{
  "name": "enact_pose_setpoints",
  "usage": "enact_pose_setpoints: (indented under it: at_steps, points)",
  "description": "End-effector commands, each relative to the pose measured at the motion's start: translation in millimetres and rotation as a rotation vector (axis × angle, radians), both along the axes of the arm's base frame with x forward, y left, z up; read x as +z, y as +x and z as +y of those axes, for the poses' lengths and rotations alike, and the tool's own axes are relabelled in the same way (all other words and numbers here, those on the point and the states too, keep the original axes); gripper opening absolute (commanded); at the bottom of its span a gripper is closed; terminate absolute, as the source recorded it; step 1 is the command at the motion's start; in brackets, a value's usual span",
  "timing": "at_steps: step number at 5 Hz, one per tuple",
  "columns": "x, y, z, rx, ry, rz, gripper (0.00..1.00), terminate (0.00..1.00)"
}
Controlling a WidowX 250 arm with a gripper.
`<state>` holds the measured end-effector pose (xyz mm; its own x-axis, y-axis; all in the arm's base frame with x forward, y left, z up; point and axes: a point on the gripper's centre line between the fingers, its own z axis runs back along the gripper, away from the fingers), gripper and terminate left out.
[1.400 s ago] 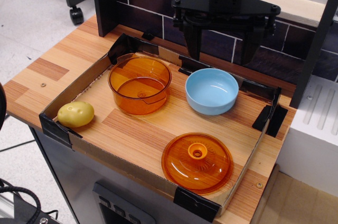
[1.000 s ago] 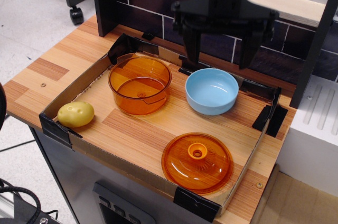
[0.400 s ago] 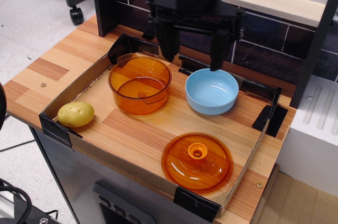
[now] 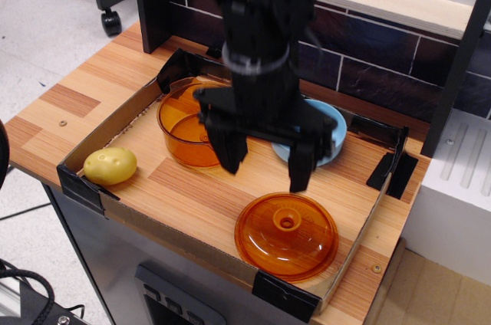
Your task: Put lid on pot
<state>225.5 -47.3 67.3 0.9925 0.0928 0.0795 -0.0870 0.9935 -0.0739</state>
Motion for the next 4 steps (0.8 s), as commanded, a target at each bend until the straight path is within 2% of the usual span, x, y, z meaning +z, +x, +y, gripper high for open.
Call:
enact_pose_setpoints:
  at_steps: [1, 4]
  points:
    - [-17.5, 2.1, -14.6, 0.008, 0.020, -0.040, 1.00, 0.00]
    - [-42.8, 6.9, -12.3, 0.031, 0.050, -0.025, 1.00, 0.00]
